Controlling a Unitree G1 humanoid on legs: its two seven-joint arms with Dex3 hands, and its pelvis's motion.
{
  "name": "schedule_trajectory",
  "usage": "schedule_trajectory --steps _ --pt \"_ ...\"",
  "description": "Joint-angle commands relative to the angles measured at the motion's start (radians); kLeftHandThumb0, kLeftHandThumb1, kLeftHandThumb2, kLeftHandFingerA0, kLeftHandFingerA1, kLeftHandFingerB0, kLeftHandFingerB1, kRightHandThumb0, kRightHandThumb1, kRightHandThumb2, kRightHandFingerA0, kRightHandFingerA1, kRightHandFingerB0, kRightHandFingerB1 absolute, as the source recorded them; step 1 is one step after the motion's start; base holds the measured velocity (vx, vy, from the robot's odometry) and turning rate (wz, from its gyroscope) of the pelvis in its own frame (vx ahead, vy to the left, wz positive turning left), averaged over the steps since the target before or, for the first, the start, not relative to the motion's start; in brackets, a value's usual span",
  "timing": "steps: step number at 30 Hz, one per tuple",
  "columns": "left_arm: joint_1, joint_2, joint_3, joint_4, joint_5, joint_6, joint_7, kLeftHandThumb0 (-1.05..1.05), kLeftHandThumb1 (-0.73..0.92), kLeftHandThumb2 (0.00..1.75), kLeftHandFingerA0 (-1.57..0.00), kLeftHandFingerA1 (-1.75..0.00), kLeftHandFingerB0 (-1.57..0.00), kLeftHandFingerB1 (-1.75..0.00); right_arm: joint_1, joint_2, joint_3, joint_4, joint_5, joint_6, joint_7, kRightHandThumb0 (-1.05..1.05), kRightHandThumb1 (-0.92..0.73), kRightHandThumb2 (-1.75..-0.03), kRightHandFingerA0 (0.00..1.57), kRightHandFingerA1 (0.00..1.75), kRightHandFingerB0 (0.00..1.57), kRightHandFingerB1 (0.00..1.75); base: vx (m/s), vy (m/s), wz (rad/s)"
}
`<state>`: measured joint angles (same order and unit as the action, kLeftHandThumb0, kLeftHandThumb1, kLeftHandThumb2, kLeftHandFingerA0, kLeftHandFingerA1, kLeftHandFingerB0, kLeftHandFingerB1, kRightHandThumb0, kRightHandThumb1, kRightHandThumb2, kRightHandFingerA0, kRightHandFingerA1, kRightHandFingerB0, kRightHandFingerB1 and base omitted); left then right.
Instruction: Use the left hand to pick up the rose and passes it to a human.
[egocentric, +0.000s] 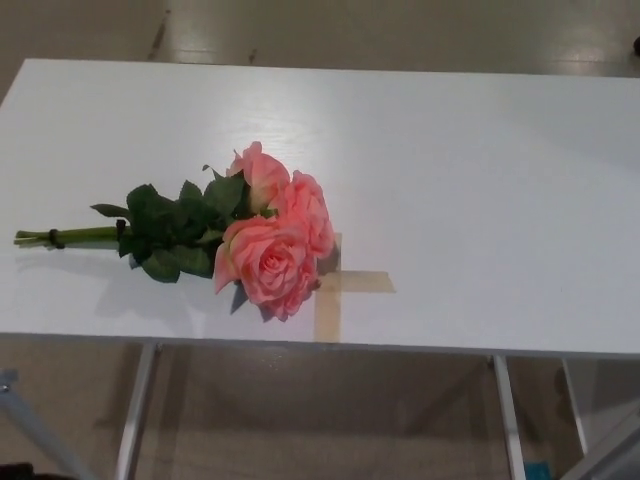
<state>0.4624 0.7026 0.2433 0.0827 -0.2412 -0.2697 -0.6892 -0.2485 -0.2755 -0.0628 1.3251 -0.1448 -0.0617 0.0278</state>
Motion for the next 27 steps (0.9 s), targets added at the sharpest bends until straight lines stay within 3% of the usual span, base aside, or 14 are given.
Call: schedule_trajectory --steps 1,5,7,8,11,13,17,18,19,23,24,26,27 --pt "0.112 0.023 0.242 -0.532 -0.471 -0.005 -0.148 -0.46 0.45 0.54 -0.67 -0.43 -0.51 -0.37 0.001 -0.012 0.004 0.002 -0.005 -0.01 0.0 -0.56 -0.63 -0.99 0.56 0.66 0.33 0.51 0.0 0.0 0.0" --pt "0.093 -0.017 0.272 -0.582 -0.472 0.002 -0.083 -0.46 0.45 0.54 -0.67 -0.43 -0.51 -0.37 0.0 -0.012 0.003 0.002 -0.003 -0.01 0.001 -0.56 -0.63 -0.99 0.56 0.66 0.33 0.51 0.0 0.0 0.0" --pt "-0.036 -0.051 0.283 -0.608 -0.456 -0.007 0.054 -0.45 0.45 0.54 -0.74 -0.45 -0.52 -0.37 -0.003 -0.013 0.003 0.003 -0.003 -0.006 0.001 -0.56 -0.63 -0.99 0.56 0.66 0.33 0.51 0.0 0.0 0.0" --pt "-0.107 -0.059 0.276 -0.608 -0.43 0.009 0.107 -0.52 0.39 0.68 -0.65 -0.52 -0.46 -0.44 -0.002 -0.014 0.004 0.003 -0.004 -0.01 0.001 -0.56 -0.63 -0.99 0.55 0.66 0.33 0.51 0.0 0.0 0.0" --pt "-0.123 -0.076 0.289 -0.621 -0.426 0.036 0.104 -0.52 0.39 0.68 -0.65 -0.52 -0.46 -0.44 -0.002 -0.015 0.005 0.003 -0.003 -0.01 0.001 -0.56 -0.63 -0.99 0.55 0.66 0.33 0.51 0.0 0.0 0.0" --pt "-0.295 -0.085 0.265 -0.589 -0.244 0.057 0.224 -0.54 0.39 0.68 -0.52 -0.47 -0.42 -0.43 -0.004 -0.015 0.005 0.003 -0.002 -0.009 0.005 -0.56 -0.63 -0.99 0.55 0.66 0.33 0.51 0.0 0.0 0.0" --pt "-0.343 -0.107 0.27 -0.589 -0.2 0.085 0.229 -0.54 0.39 0.68 -0.52 -0.47 -0.42 -0.43 -0.005 -0.015 0.003 0.003 0.001 -0.007 0.006 -0.56 -0.63 -0.99 0.55 0.66 0.33 0.51 0.0 0.0 0.0" --pt "-0.461 -0.086 0.216 -0.518 -0.091 0.134 0.276 -0.46 0.45 0.54 -0.51 -0.39 -0.41 -0.34 -0.006 -0.016 0.008 0.003 -0.004 -0.006 0.007 -0.56 -0.63 -0.99 0.55 0.66 0.32 0.51 0.0 0.0 0.0" --pt "-0.531 -0.073 0.181 -0.468 -0.028 0.162 0.297 -0.54 0.4 0.68 -0.45 -0.45 -0.35 -0.41 -0.006 -0.017 0.011 0.003 -0.007 -0.006 0.006 -0.56 -0.63 -0.99 0.55 0.66 0.32 0.51 0.0 0.0 0.0" --pt "-0.575 -0.073 0.162 -0.43 0.009 0.175 0.297 -0.54 0.4 0.68 -0.45 -0.45 -0.35 -0.41 -0.006 -0.018 0.013 0.003 -0.007 -0.007 0.006 -0.56 -0.63 -0.99 0.55 0.66 0.32 0.51 0.0 0.0 0.0" --pt "-0.712 -0.023 0.064 -0.255 0.133 0.169 0.287 -0.6 0.41 0.7 -0.33 -0.41 -0.27 -0.39 -0.01 -0.018 0.011 0.003 -0.004 -0.006 0.006 -0.56 -0.63 -0.99 0.55 0.66 0.32 0.5 0.0 0.0 0.0" --pt "-0.765 -0.009 0.021 -0.187 0.191 0.158 0.293 -0.6 0.41 0.69 -0.29 -0.4 -0.25 -0.38 -0.011 -0.018 0.009 0.003 -0.002 -0.006 0.007 -0.56 -0.63 -0.99 0.55 0.66 0.32 0.5 0.0 0.0 0.0" --pt "-0.815 0.006 -0.03 -0.128 0.251 0.167 0.299 -0.28 0.24 0.85 -0.08 -0.5 -0.08 -0.5 -0.008 -0.018 0.008 0.003 0.0 -0.007 0.008 -0.56 -0.63 -0.99 0.55 0.66 0.32 0.5 0.0 0.0 0.0"
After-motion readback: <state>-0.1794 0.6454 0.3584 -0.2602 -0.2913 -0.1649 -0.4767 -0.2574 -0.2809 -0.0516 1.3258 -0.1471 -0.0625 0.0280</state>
